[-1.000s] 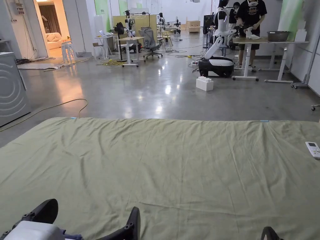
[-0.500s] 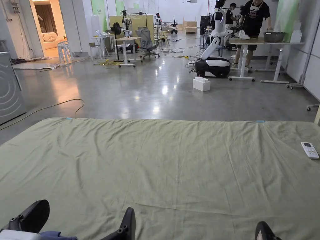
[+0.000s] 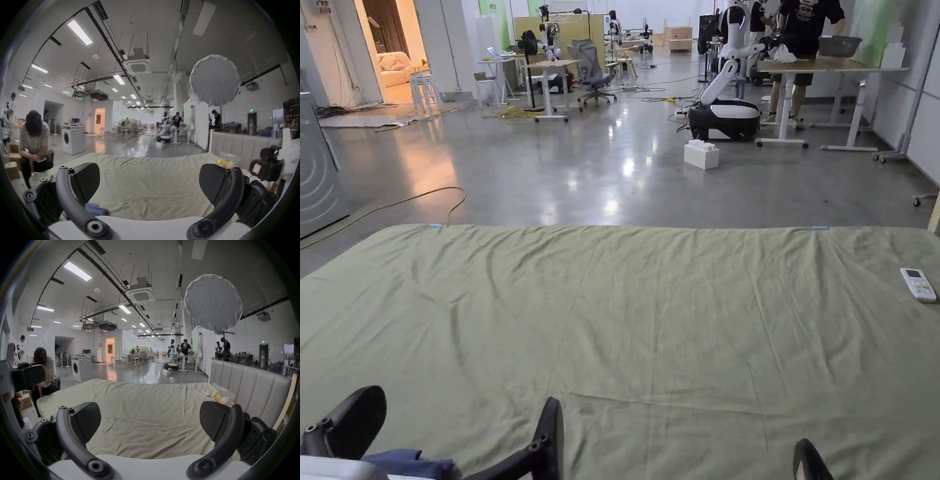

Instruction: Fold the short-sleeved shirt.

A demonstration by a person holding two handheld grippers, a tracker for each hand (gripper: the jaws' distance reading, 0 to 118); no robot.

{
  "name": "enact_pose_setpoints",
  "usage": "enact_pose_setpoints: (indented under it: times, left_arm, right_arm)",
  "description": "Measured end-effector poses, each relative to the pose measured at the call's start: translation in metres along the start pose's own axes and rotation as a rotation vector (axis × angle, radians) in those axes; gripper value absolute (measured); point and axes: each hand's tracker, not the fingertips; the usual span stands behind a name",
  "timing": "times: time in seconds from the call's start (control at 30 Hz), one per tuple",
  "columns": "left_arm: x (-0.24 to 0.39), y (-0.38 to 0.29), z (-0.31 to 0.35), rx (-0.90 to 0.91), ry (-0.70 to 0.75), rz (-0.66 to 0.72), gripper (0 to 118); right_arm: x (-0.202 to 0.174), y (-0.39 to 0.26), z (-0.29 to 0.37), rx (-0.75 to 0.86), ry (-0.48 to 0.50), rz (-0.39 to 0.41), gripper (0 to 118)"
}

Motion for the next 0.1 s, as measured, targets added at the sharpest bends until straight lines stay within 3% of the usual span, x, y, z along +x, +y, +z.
enact_pose_setpoints:
  times: [0.03,0.1]
  left_arm:
    - [-0.0025,-0.0001,0.0023,0.019,-0.031,0.020,118]
    - [-0.0019,0.0019,0.0033,0.038,0.022,0.042,118]
  right_arm:
    - [0.0009,-0.0012,-0.0001,-0.028,0.006,-0.034,118]
    - [0.0013,0.0017,0.0016,0.039,0.014,0.003,118]
